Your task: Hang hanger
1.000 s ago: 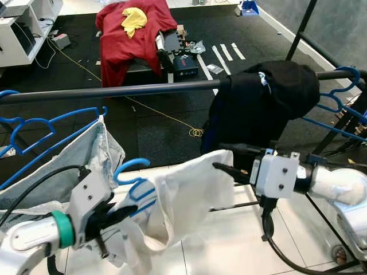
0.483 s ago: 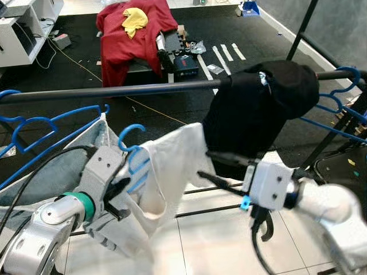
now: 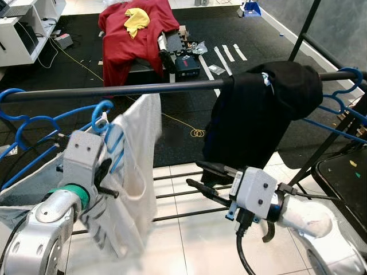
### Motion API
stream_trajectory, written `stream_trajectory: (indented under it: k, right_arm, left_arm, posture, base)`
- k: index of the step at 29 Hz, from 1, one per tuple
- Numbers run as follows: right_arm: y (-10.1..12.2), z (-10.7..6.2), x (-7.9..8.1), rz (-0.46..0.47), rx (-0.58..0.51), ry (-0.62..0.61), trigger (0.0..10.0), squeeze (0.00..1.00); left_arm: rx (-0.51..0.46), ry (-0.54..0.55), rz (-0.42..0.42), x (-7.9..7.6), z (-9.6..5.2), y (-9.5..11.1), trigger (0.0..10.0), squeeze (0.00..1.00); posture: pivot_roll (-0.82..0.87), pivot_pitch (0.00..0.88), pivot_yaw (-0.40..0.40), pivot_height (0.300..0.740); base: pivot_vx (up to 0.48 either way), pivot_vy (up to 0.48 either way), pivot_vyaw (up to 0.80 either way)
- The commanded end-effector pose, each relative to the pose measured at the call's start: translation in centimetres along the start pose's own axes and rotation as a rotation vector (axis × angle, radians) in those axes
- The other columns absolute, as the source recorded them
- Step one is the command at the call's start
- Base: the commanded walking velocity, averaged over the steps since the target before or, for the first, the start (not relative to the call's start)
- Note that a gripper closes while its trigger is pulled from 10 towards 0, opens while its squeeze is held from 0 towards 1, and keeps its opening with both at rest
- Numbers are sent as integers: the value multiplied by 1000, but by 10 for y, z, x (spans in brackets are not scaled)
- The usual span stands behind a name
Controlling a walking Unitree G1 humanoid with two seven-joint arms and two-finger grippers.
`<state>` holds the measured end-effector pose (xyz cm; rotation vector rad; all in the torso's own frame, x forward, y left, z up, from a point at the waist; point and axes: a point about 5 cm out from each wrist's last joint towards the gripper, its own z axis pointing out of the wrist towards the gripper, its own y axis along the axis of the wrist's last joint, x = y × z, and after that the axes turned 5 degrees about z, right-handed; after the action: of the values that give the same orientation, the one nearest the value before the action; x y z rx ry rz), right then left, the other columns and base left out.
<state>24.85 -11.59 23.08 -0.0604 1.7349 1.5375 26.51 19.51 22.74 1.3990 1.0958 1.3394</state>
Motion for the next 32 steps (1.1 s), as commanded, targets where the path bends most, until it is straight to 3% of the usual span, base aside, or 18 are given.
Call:
stream_trajectory:
  k: [1, 7, 12, 14, 18, 21, 27, 32]
  right_arm:
    - [0, 0, 6, 11, 2, 5, 10000, 0]
    - [-2, 1, 6, 17, 6, -2, 10000, 0]
    - [-2, 4, 5, 15, 1, -3, 10000, 0]
    - [-2, 6, 4, 10, -4, -8, 10000, 0]
    - [-1, 7, 3, 7, -4, -12, 10000, 0]
    - [0, 6, 3, 4, -2, -29, 10000, 0]
    - [-1, 5, 3, 8, -1, -38, 10000, 0]
    - [-2, 6, 5, 18, -3, -41, 10000, 0]
  left_arm:
    - [-74, 26, -27, 2, -7, 12, 10000, 0]
    - [-130, 1, -69, -8, -7, 28, 10000, 0]
    - [-52, 11, -6, -26, 10, 30, 10000, 0]
    - [39, 42, 29, -35, 27, 23, 10000, 0]
    - [87, 76, 45, -36, 35, 20, 10000, 0]
    - [190, 184, 36, -24, 46, 10, 10000, 0]
    - [271, 239, 49, -14, 45, -3, 10000, 0]
    - [257, 252, 87, -9, 40, -10, 10000, 0]
  posture:
    - [-125, 178, 81, 740]
    - [-123, 179, 75, 740]
    - [-119, 174, 72, 740]
    - [-125, 169, 76, 740]
    - [-130, 167, 79, 740]
    - [-138, 165, 93, 740]
    - [-134, 167, 100, 740]
    - [-130, 170, 101, 740]
  base:
    - [0, 0, 0]
    - [0, 0, 0]
    - [0, 0, 0]
    - [0, 0, 0]
    - [0, 0, 0]
    - [0, 0, 0]
    - [0, 0, 0]
    - [0, 0, 0]
